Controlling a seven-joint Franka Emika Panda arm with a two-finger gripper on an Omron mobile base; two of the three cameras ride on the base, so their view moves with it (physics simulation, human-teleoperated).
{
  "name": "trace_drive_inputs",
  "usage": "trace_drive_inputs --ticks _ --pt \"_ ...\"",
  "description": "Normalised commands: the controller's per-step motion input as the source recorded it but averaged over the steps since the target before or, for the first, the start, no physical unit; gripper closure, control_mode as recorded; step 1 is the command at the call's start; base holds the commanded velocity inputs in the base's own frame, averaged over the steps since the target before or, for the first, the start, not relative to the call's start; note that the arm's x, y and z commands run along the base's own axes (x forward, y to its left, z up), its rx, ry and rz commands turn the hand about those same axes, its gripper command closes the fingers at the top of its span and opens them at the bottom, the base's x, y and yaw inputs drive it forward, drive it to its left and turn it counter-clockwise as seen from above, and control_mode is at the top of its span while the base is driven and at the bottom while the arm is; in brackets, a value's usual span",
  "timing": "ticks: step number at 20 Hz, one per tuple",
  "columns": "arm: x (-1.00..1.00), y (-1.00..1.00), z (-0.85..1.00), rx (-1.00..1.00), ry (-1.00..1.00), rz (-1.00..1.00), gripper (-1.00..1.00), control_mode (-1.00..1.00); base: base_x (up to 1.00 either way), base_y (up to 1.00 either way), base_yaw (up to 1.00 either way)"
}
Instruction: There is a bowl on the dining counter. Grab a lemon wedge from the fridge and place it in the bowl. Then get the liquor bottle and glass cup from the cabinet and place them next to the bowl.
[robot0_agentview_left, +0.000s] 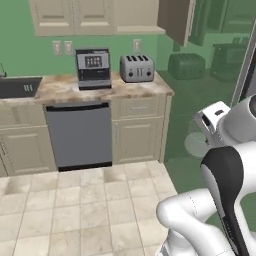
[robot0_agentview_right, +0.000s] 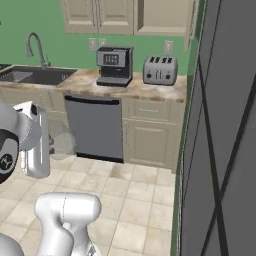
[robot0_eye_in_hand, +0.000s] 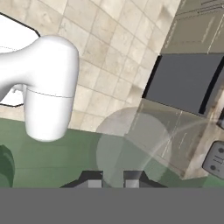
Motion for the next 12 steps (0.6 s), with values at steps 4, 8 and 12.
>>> trace_drive_inputs --ticks 4,8,12 --pt "0.0 0.0 0.0 0.0 0.0 0.0 1.0 1.0 -1.0 0.16 0.0" --pt "0.0 0.0 0.0 0.0 0.0 0.0 1.0 1.0 -1.0 0.27 0.01" --pt "0.0 0.0 0.0 0.0 0.0 0.0 1.0 1.0 -1.0 0.37 0.06"
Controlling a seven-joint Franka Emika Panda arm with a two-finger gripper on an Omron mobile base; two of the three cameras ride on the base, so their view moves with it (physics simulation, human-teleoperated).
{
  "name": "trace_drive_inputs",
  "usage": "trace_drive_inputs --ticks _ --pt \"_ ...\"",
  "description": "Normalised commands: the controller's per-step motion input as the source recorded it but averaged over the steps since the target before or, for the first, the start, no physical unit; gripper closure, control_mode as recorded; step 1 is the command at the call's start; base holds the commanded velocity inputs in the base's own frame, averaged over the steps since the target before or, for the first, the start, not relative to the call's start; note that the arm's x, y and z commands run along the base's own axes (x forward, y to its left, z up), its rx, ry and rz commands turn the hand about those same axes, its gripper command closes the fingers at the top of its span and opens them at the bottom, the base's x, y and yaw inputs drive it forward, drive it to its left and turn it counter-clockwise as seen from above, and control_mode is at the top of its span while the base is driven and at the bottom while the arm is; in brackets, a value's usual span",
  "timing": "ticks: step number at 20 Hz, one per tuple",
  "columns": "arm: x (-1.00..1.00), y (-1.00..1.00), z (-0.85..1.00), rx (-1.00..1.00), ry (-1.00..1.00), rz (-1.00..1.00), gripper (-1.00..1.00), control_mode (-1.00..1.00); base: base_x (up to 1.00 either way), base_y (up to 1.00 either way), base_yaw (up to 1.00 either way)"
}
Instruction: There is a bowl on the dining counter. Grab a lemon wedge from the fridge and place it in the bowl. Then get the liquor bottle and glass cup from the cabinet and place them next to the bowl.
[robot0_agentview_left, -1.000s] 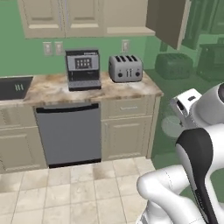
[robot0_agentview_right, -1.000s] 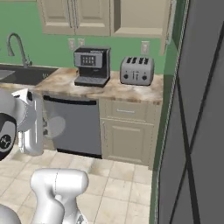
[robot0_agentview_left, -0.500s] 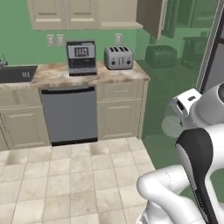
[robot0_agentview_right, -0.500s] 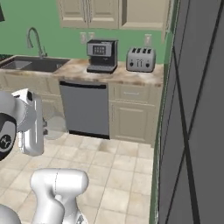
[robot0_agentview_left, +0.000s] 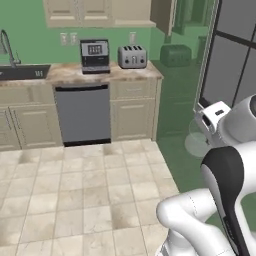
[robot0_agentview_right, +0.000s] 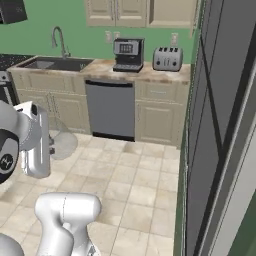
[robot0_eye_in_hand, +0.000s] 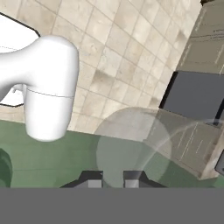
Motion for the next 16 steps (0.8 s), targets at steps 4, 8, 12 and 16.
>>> trace_drive_inputs --ticks 4,8,12,16 --pt "0.0 0.0 0.0 0.0 0.0 0.0 1.0 1.0 -1.0 0.51 0.1" --pt "0.0 0.0 0.0 0.0 0.0 0.0 1.0 1.0 -1.0 0.55 0.12" --pt "0.0 0.0 0.0 0.0 0.0 0.0 1.0 1.0 -1.0 0.55 0.12" --pt "0.0 0.0 0.0 0.0 0.0 0.0 1.0 1.0 -1.0 0.63 0.12"
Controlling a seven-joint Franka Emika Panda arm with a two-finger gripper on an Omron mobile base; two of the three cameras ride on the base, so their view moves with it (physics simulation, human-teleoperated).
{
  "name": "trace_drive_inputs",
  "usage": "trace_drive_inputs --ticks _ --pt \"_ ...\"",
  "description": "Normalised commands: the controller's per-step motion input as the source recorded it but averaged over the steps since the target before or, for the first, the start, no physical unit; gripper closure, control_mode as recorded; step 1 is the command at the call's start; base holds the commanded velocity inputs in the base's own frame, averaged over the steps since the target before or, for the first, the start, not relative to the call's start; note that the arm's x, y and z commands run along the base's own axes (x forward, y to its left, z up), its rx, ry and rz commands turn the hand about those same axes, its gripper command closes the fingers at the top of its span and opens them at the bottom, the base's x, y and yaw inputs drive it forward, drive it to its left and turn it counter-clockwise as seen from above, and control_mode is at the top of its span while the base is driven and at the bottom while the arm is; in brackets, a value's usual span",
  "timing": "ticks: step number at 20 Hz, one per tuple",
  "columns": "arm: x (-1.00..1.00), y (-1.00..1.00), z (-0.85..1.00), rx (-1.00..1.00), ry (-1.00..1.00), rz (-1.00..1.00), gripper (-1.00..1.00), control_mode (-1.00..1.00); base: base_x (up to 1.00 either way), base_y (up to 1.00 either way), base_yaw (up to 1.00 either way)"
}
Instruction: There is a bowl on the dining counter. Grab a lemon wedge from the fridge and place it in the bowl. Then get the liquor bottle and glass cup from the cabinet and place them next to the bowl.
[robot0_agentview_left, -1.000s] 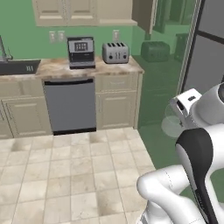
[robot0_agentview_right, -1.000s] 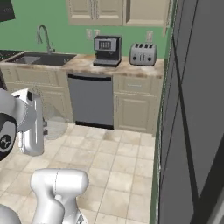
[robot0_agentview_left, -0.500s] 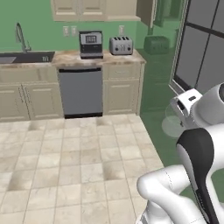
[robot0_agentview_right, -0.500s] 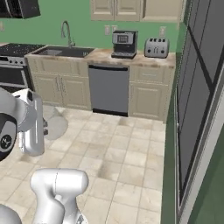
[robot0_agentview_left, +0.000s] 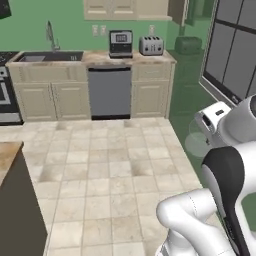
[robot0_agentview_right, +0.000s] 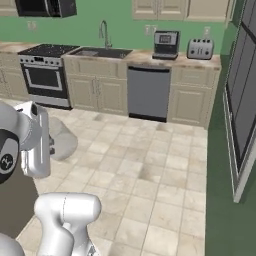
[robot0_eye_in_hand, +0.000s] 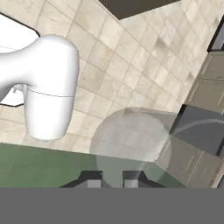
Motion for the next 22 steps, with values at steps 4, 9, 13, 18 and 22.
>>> trace_drive_inputs --ticks 4,9,13,18,22 --pt "0.0 0.0 0.0 0.0 0.0 0.0 1.0 1.0 -0.95 0.77 0.07" --pt "0.0 0.0 0.0 0.0 0.0 0.0 1.0 1.0 -0.77 0.95 0.01" --pt "0.0 0.0 0.0 0.0 0.0 0.0 1.0 1.0 -0.75 0.96 0.01" --pt "0.0 0.0 0.0 0.0 0.0 0.0 1.0 1.0 -0.88 0.87 0.03" --pt "0.0 0.0 0.0 0.0 0.0 0.0 1.0 1.0 -0.88 0.86 0.05"
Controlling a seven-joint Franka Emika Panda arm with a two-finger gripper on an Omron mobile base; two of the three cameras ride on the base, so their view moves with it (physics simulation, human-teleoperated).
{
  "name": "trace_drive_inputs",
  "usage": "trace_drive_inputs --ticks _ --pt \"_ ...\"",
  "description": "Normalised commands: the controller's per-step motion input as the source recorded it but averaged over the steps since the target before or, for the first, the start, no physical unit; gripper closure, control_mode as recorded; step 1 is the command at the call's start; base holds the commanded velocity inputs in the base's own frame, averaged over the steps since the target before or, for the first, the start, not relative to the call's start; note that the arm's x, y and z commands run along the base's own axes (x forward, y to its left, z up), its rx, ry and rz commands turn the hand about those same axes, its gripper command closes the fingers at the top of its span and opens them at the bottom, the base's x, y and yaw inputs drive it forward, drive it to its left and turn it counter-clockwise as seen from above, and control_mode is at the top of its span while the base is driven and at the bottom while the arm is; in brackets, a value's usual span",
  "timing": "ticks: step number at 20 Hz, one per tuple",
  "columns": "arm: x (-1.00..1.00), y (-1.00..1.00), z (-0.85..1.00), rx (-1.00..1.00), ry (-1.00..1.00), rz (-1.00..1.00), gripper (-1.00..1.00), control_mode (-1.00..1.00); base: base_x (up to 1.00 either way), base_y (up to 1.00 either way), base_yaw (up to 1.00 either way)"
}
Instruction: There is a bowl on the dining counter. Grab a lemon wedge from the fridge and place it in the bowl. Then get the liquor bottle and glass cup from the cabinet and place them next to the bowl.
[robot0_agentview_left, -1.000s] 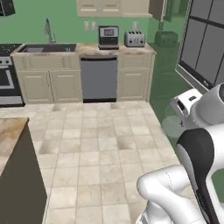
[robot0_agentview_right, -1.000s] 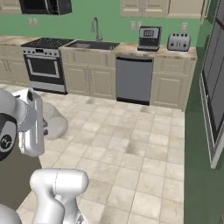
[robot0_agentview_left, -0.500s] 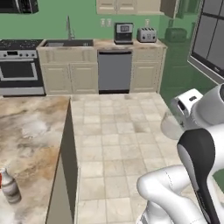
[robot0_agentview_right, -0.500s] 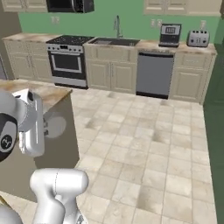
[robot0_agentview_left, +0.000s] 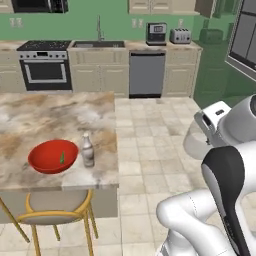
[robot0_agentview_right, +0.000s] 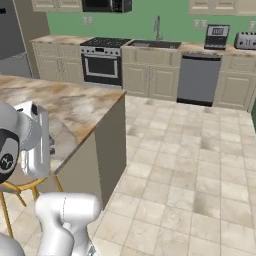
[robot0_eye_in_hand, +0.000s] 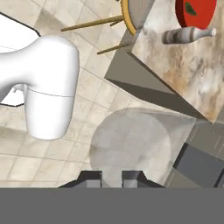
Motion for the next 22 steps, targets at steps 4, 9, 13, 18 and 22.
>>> trace_drive_inputs --ticks 4,9,13,18,22 --pt "0.0 0.0 0.0 0.0 0.0 0.0 1.0 1.0 -0.62 0.98 0.04" --pt "0.0 0.0 0.0 0.0 0.0 0.0 1.0 1.0 -0.09 1.0 0.01" --pt "0.0 0.0 0.0 0.0 0.0 0.0 1.0 1.0 0.38 1.0 -0.01" --pt "0.0 0.0 0.0 0.0 0.0 0.0 1.0 1.0 0.62 0.98 -0.11" --pt "0.0 0.0 0.0 0.0 0.0 0.0 1.0 1.0 0.76 0.55 -0.19"
